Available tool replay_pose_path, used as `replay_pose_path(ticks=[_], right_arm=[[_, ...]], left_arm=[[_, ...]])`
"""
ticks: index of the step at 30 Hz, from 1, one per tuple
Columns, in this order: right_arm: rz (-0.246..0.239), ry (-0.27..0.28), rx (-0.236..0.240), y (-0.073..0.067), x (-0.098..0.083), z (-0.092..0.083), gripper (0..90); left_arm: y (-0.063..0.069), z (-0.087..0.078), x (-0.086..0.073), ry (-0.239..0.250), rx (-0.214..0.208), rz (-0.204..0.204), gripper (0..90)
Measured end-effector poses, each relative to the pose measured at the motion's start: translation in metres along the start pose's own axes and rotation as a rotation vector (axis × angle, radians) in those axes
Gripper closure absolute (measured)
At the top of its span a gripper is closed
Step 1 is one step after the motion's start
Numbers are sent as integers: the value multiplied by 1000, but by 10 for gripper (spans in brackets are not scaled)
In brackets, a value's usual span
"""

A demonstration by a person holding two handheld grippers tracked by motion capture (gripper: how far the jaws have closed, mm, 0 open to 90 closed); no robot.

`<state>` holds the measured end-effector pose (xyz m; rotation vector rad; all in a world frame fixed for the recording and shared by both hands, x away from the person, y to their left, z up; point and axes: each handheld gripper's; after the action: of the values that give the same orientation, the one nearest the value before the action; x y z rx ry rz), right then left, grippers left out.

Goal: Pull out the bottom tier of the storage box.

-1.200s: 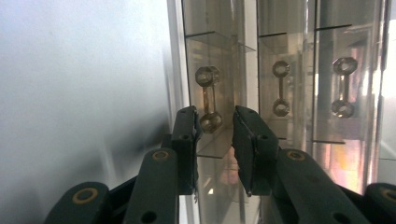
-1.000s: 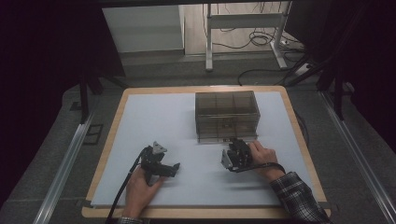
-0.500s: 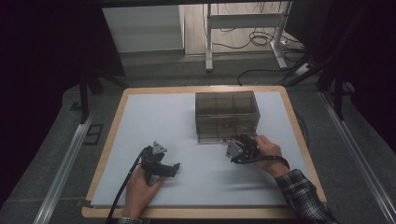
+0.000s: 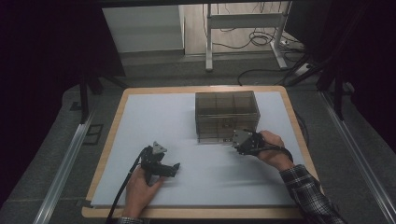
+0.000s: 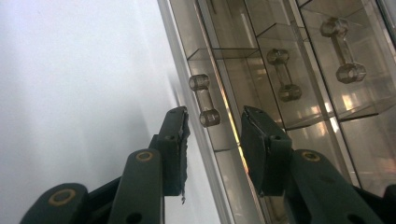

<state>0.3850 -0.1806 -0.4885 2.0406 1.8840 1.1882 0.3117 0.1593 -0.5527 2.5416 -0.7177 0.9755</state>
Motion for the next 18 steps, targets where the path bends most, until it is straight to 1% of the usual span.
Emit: replay_pose_path(ticks=[1,2,3,4,6,7,8,9,10,11,12,13,14,15,16,17,18], right_arm=[[8,3,10,2,0,0,610],[29,9,43,8,-1,-1,608],[29,9,43,8,-1,-1,608],[34,14,75,14,-3,-1,605],[38,11,76,16,-3,-2,605],[45,15,93,18,-4,-1,606],[46,8,99,21,-4,-2,606],[48,6,121,26,-6,-2,606],[48,6,121,26,-6,-2,606],[57,10,135,29,-7,-1,606],[59,1,142,33,-8,-1,609],[70,3,166,40,-10,0,615],[70,3,166,40,-10,0,615],[88,13,198,45,-12,2,631],[88,13,198,45,-12,2,631],[87,6,219,51,-15,4,645],[87,6,219,51,-15,4,645]], left_arm=[[0,0,0,0,0,0,0],[0,0,0,-5,0,5,0],[0,0,0,-5,0,5,0],[0,0,0,-6,1,7,0],[-1,0,0,-6,0,8,0],[-1,0,0,-6,0,9,0],[-1,0,0,-6,0,8,0],[-1,0,0,-6,0,8,0],[-1,0,0,-6,0,8,0],[0,0,0,-6,0,7,0],[0,0,0,-6,0,6,0],[0,0,0,-6,-1,6,0],[0,0,0,-6,-1,6,0],[0,0,0,-6,-1,5,0],[0,0,0,-6,-1,5,0],[0,0,0,-6,-1,5,0],[0,0,0,-6,-1,5,0]])
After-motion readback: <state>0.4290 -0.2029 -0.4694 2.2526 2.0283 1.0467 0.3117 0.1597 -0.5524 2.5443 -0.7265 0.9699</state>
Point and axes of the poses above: each handheld gripper's, and its own axes: z roughly forward along the jaws, x roughly out of its top, y roughly to its right, and after that the axes turned 5 degrees about -x, right-handed
